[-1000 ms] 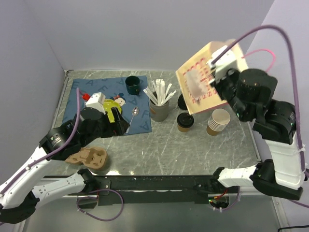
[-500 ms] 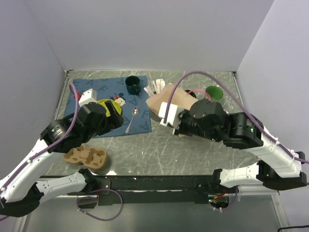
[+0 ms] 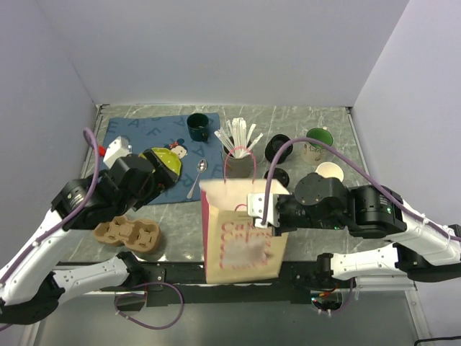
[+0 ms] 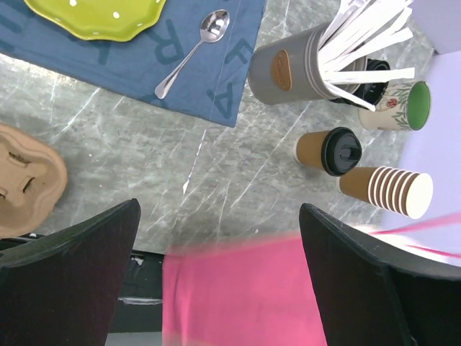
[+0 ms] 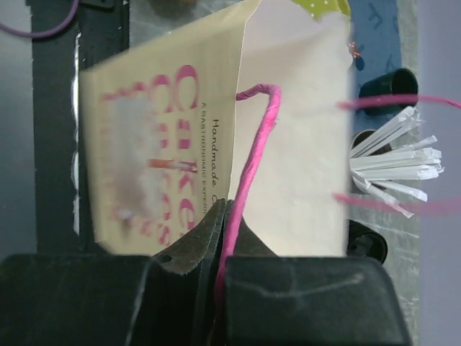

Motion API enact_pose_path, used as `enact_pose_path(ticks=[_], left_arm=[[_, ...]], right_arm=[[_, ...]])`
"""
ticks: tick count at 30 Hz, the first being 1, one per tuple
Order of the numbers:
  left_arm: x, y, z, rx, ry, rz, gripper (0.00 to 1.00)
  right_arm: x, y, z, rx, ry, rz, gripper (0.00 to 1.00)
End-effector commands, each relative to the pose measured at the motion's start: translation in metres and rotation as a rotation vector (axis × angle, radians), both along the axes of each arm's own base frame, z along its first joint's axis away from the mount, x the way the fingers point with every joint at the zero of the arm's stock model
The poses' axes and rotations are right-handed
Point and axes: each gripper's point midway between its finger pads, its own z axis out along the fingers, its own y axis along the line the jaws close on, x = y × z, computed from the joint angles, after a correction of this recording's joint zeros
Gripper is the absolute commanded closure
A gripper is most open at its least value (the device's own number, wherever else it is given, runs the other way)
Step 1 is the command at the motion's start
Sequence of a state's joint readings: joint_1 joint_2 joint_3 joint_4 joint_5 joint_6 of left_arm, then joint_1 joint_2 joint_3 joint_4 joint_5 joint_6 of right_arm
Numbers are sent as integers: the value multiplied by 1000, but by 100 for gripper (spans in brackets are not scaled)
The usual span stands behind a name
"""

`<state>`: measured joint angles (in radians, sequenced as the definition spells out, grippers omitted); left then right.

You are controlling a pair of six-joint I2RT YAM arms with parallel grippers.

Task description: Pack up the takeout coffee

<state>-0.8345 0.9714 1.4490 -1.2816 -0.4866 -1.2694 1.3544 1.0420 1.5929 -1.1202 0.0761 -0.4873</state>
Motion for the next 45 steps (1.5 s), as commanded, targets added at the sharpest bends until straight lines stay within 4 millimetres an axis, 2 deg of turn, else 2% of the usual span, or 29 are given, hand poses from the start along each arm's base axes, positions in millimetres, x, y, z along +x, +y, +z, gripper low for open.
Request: enact_pose_path(ticks=[1, 4, 6, 9, 10, 12, 13, 15, 16, 20, 24, 26, 27, 32, 37, 41, 45], left_arm=[[-3, 0, -6, -60, -21, 8, 1], [0, -7, -12, -44, -20, -21, 1], [4, -9, -18, -14, -4, -23, 1], [7, -11, -29, 24, 35, -16, 1], [6, -12, -33, 37, 50, -16, 1], [8, -13, -41, 50, 73, -5, 1], [8, -13, -43, 53, 78, -1, 1], [9, -13, -48, 54, 90, 11, 1], [9, -14, -50, 52, 91, 12, 1], [10, -15, -59, 43, 104, 18, 1], [8, -7, -68, 64, 145, 64, 3], [8, -3, -71, 75, 158, 86, 3], [9, 0, -73, 78, 167, 115, 3], [9, 11, -81, 95, 216, 165, 5], [12, 30, -90, 92, 264, 249, 7], [9, 50, -95, 111, 299, 319, 10], [6, 69, -100, 119, 314, 390, 14]], right_arm=[[-7, -17, -19, -51, 11, 5, 100], [-7, -18, -30, -61, 4, 4, 100], [-5, -15, -29, -40, -17, 10, 100], [9, -11, -30, -26, -83, -38, 100], [13, -10, -36, -35, -102, -47, 100], [24, -5, -28, 12, -167, -76, 100], [26, -4, -37, -4, -183, -73, 100], [30, 1, -37, 11, -219, -74, 100], [30, 2, -49, -15, -221, -65, 100], [23, 7, -68, -19, -192, -27, 100], [17, 8, -74, -2, -158, -21, 86], [19, 5, -68, 12, -164, -40, 75], [20, 4, -65, 22, -166, -47, 73], [19, 2, -27, 158, -183, -58, 67], [18, -8, -14, 194, -183, -71, 62], [10, -13, -1, 259, -133, -67, 48], [2, -10, 29, 388, -47, -83, 37]])
